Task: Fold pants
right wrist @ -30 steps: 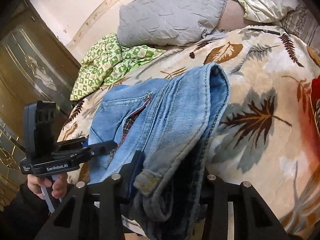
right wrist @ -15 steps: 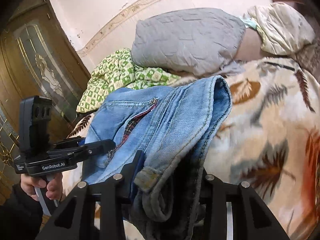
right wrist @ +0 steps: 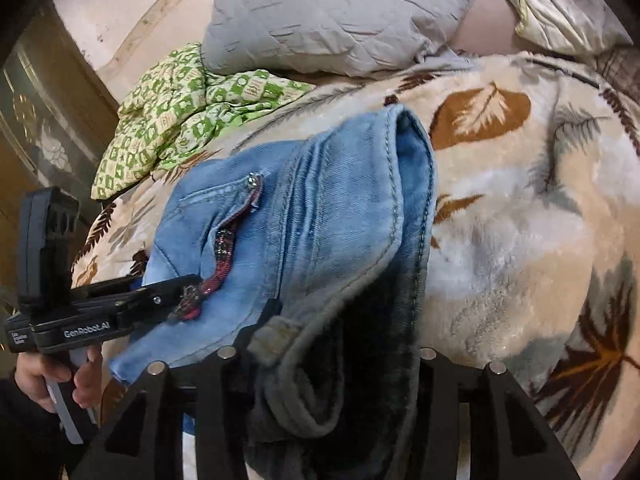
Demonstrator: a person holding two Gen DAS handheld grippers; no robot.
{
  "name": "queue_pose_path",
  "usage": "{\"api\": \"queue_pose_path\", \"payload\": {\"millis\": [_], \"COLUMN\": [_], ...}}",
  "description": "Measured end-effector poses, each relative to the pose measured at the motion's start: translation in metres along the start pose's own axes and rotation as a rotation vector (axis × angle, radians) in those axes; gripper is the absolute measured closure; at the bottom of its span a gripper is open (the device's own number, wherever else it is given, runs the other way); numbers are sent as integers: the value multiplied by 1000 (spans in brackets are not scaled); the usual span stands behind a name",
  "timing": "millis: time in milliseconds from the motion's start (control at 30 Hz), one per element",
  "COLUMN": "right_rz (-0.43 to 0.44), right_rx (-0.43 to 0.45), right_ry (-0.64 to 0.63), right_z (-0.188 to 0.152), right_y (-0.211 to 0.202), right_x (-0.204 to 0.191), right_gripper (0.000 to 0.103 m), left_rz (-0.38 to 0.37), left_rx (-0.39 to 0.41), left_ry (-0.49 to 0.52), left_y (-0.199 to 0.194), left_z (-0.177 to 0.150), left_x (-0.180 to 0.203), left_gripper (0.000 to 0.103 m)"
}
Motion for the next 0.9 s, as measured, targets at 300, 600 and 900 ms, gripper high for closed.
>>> {"api": "queue_pose_path", "payload": {"millis": [300, 600, 900], "right_rz": [2, -54, 28], "right_rx": [-4, 6, -1], "right_ry": [2, 28, 42], "right_z": [2, 2, -1], "right_y": [6, 4, -42], "right_x": [4, 4, 15], "right_gripper": [51, 33, 11], "left_rz": [-34, 69, -58], "left_rx": [11, 29, 55], "left_ry": [-32, -78, -124], "left_y": [3, 1, -42], "left_z": [-1, -2, -41], "left_x": [-4, -5, -8], "left_gripper": [50, 23, 12]}}
Point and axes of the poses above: each gripper's, at about its wrist camera, not at the fingertips, and y roughly the way its jaws point, x to its right, z to its top, the point moved 2 cm from there along y, roughly the way its jaws point, and after that the axes turned 14 degrees about -x, right-handed, at the moved point
